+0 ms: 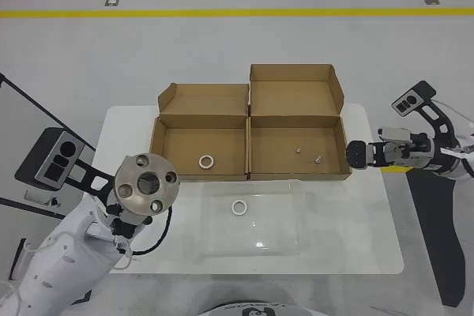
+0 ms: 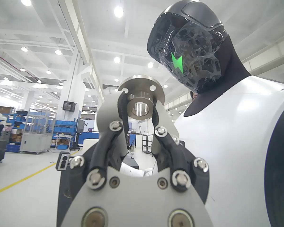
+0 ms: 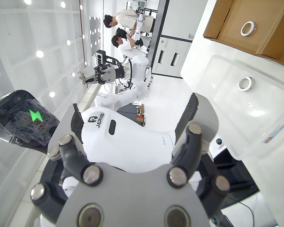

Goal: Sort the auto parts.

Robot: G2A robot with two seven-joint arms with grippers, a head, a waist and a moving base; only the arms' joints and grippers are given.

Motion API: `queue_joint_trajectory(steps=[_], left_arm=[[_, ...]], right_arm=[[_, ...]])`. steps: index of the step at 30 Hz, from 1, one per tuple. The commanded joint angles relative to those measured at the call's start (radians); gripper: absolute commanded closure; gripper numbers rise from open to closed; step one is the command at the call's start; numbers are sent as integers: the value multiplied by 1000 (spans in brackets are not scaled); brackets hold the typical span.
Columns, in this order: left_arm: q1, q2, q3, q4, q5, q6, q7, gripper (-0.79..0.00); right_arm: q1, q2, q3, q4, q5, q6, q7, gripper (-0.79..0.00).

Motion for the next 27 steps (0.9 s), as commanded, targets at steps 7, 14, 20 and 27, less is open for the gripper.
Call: queue_joint_trajectory(steps=[7,14,20,27], left_arm=[[2,-2,1,-4,-8,19,-8,0],[-54,-19,6,21,-68,196,-148,0],[-136,-28,-10,53,-117,316,-324,0],[-211,-30,-27,121,-106,395,-571,0]], right_arm=[[0,0,0,0,0,0,0,-785],[0,0,0,0,0,0,0,-785],[0,0,0,0,0,0,0,-785],[0,0,0,0,0,0,0,-785]])
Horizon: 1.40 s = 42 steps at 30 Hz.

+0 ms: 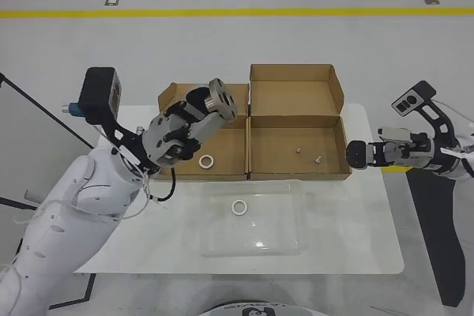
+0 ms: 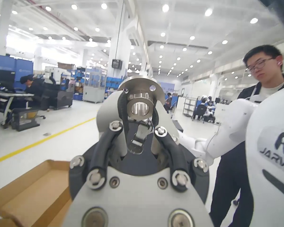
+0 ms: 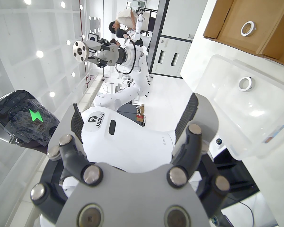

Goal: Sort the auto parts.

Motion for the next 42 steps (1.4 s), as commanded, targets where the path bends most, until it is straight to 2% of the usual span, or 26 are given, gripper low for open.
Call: queue_joint_trajectory(steps=[1,7,15,24,31,42], left_arm=[[-20,0,-4,23,25,13,-91,0],[-52,1,6,47,79,39,-286,0],[-90,-4,16,107,165,68,-408,0],[-170,-19,53,206,277,65,-475,0],[-247,-32,88,322,340,32,-541,0],[-296,-46,141,483,430,-9,-594,0]], right_arm=[[0,0,0,0,0,0,0,-785],[0,0,0,0,0,0,0,-785],[0,0,0,0,0,0,0,-785],[0,0,0,0,0,0,0,-785],[0,0,0,0,0,0,0,-785],[0,0,0,0,0,0,0,-785]])
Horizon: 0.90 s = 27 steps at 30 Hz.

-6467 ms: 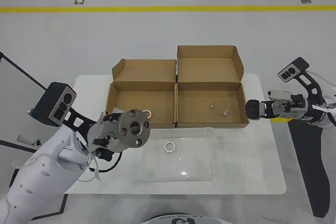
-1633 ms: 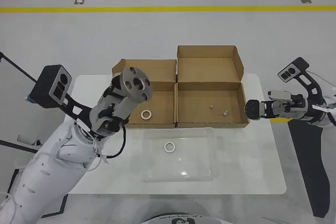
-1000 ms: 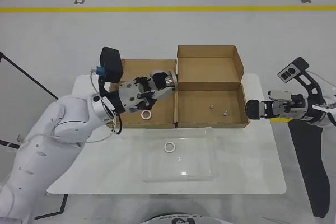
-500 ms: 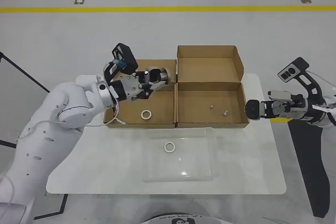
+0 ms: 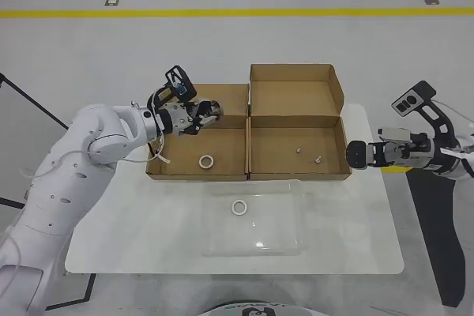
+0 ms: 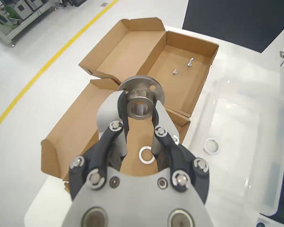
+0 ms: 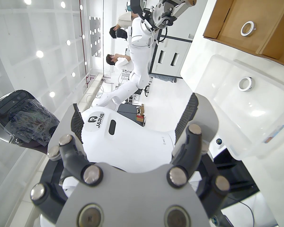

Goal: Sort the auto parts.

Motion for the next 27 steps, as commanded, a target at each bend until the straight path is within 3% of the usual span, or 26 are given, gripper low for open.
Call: queue_joint_trajectory(steps=[1,14,27], left_arm=[[-5,-2,10,28,23,-8,-3,0],[2,3,11,138,175,-75,-27,0],[30,10,-1,142,225,-115,-39,0]], right_arm=[[0,0,0,0,0,0,0,-785],[0,0,0,0,0,0,0,-785],[0,0,0,0,0,0,0,-785]])
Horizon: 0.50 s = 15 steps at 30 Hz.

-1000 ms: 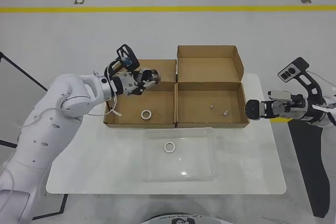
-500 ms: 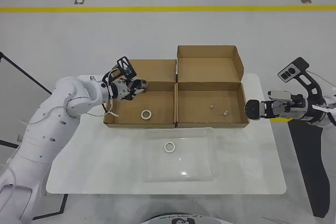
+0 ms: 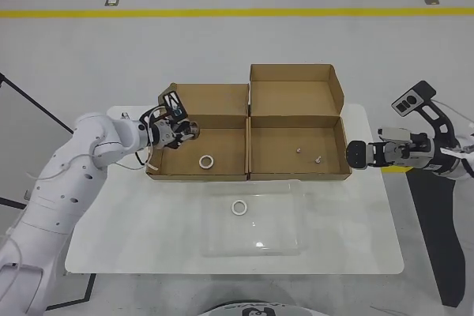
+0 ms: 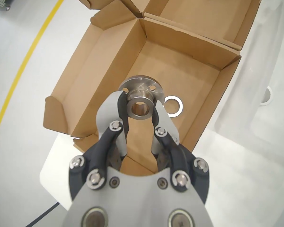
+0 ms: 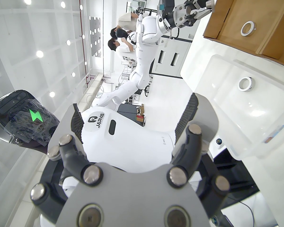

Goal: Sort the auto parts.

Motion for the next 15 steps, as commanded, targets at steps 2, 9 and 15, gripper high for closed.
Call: queue_joint_trajectory(steps=[2,9,15], left_arm=[[2,1,2,7,18,-10,-8,0],[-14,-5,33,33,78,-41,-24,0],[-45,-12,66,46,138,-79,-41,0]], right_arm=[[0,0,0,0,0,0,0,-785],[0,0,0,0,0,0,0,-785],[0,0,0,0,0,0,0,-785]])
